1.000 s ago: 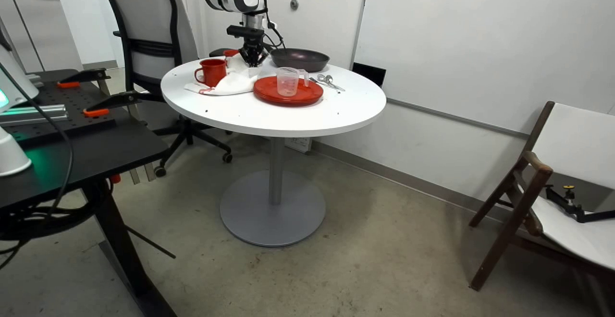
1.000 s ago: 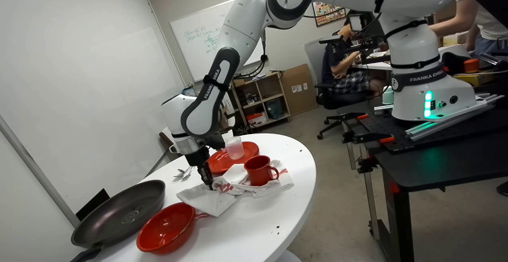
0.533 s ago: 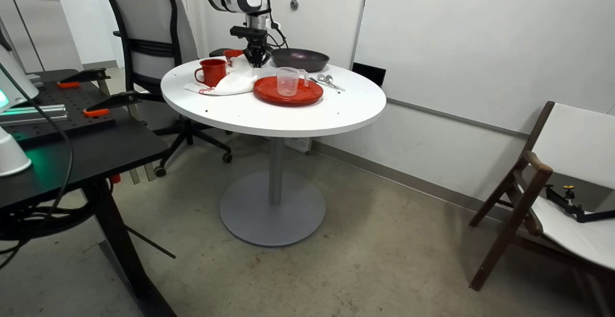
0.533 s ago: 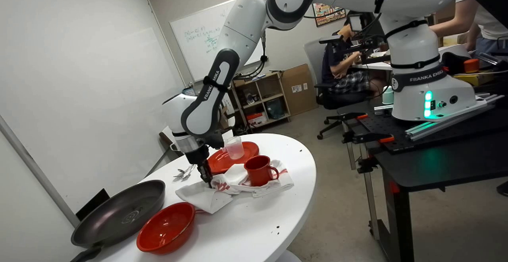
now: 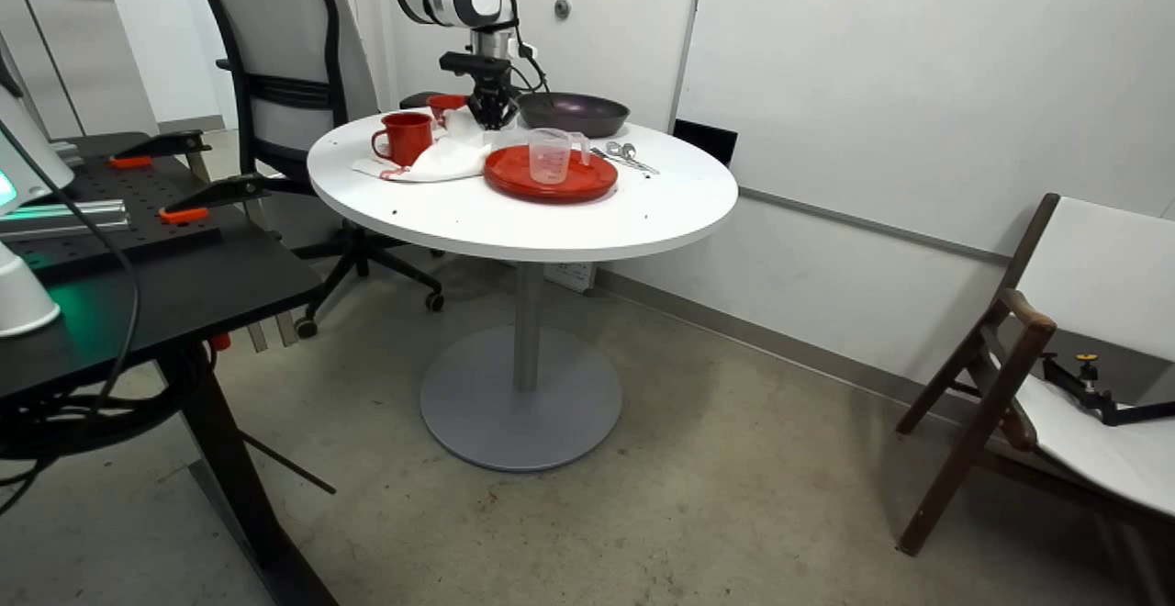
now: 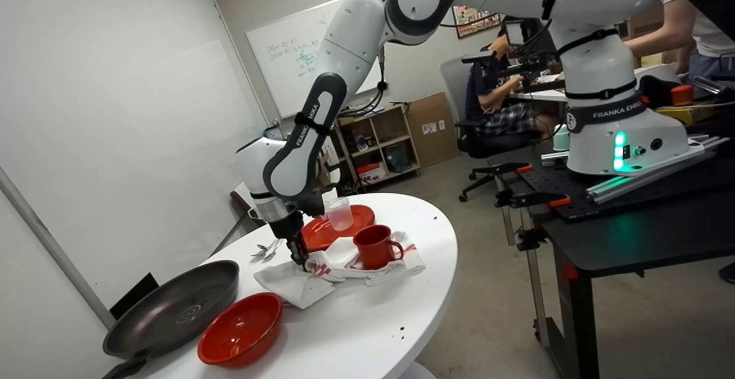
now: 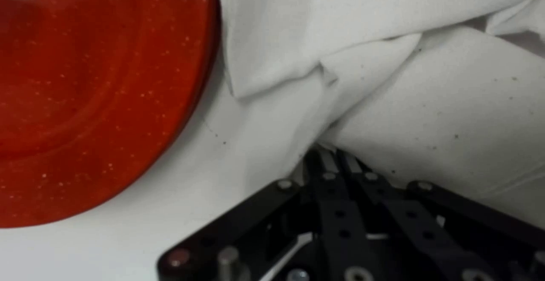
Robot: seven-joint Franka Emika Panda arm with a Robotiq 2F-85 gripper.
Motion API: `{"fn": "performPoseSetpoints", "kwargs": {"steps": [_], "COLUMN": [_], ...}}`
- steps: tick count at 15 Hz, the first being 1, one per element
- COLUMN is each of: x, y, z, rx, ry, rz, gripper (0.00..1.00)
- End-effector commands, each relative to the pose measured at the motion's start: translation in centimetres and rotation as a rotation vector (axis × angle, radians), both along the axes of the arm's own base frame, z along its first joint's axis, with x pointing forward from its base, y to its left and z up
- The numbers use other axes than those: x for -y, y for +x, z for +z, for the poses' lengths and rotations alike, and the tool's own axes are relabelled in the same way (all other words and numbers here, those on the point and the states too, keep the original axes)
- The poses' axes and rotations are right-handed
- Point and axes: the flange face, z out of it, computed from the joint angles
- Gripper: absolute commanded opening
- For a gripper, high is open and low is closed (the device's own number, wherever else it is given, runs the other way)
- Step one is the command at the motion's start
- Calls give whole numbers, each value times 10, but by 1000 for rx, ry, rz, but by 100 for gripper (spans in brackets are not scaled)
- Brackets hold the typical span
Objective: Use the tea towel to wipe the table
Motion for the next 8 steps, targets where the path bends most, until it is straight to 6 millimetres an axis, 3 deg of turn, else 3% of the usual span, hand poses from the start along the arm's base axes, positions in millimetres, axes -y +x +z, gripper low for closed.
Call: {"fn": "performPoseSetpoints", "kwargs": {"steps": [1,8], "x": [-11,-4], "y": [4,16], "z": [-13,-11], "rx": [-11,24], "ry": [53,69], "rz": [-19,-60], "gripper": [1,1]}}
